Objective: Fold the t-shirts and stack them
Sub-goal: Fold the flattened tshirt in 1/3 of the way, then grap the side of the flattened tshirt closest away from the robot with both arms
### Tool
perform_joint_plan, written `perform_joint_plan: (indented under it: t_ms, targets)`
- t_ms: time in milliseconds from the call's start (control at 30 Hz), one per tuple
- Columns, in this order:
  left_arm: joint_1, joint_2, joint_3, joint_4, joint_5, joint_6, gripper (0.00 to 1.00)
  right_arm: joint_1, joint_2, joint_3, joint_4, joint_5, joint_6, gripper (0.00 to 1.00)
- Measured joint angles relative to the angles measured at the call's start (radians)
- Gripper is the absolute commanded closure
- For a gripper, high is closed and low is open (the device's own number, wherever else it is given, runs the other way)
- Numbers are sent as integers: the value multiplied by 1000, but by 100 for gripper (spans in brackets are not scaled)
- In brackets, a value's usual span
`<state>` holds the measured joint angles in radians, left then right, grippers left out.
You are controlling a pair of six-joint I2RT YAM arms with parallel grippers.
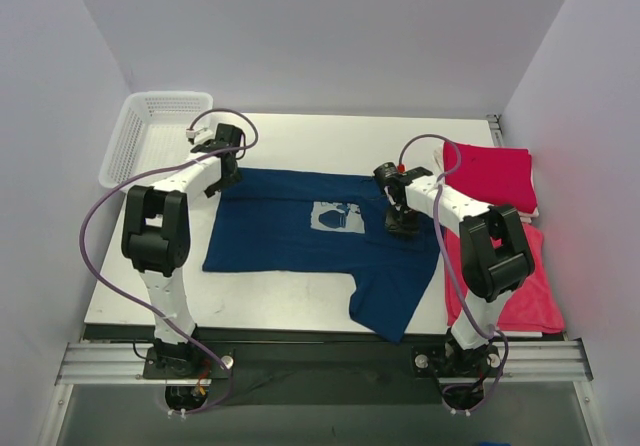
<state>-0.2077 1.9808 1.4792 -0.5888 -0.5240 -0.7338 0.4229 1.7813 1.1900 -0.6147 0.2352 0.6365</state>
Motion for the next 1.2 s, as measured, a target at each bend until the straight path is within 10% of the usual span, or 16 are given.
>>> perform_joint_plan:
  t_ms: [467,967,1200]
  targets:
    - [-144,-80,-84,33,-2,10,30,3,-249,-128,-2,82,2,60]
    - [-261,-758,-764,40,-21,-152,30,31,-768,-566,-4,91,99,55]
    - [-261,-824,-865,-48,-49,-254,30,98,-861,-651,-3,30,163,56]
